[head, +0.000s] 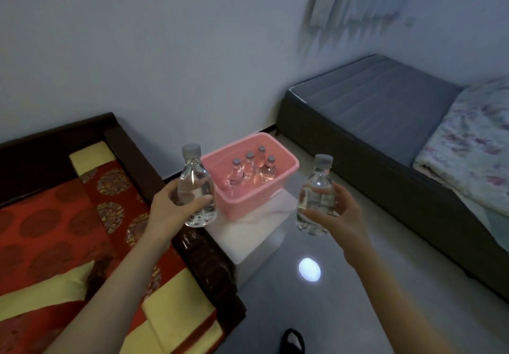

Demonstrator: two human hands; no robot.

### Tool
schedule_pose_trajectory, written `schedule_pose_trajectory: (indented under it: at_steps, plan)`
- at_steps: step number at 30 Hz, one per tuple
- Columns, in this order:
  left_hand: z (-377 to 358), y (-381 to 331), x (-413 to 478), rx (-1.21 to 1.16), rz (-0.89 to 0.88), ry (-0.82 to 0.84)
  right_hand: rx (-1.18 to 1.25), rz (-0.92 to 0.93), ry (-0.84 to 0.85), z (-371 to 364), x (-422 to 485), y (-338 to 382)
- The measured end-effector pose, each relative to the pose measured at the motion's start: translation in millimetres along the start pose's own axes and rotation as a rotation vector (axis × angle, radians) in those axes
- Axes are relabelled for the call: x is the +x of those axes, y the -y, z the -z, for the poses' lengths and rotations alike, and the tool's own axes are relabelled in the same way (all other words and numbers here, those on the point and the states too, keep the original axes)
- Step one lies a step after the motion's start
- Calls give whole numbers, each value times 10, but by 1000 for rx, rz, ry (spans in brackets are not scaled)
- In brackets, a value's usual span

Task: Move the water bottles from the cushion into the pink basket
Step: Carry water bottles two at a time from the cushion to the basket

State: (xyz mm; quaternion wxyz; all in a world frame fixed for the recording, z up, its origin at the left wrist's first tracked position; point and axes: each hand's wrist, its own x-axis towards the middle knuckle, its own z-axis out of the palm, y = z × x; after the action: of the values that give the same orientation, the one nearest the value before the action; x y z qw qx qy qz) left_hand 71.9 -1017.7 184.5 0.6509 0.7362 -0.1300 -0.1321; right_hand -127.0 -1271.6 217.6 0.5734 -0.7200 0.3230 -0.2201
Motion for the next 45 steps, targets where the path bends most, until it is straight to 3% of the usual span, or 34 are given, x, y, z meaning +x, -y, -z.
schedule_pose_trajectory:
  at_steps: [8,14,32,37,45]
  plan:
    - [-831,-21,602,-21,54,-202,-58,35,157,569,1457,-71]
    - [-1278,63,1038,16,77,-285,-69,17,240,586,2458,-205]
    - [-1754,880,2429,98,263,-285,-218,-8,598,-704,4083,-807]
    - [-1957,1297,2541,95,362,-308,-399,-57,677,-1184,4244,-1291]
    - [-2166,2015,2775,308,349,-437,-634,37,727,-1779,4396,-2055]
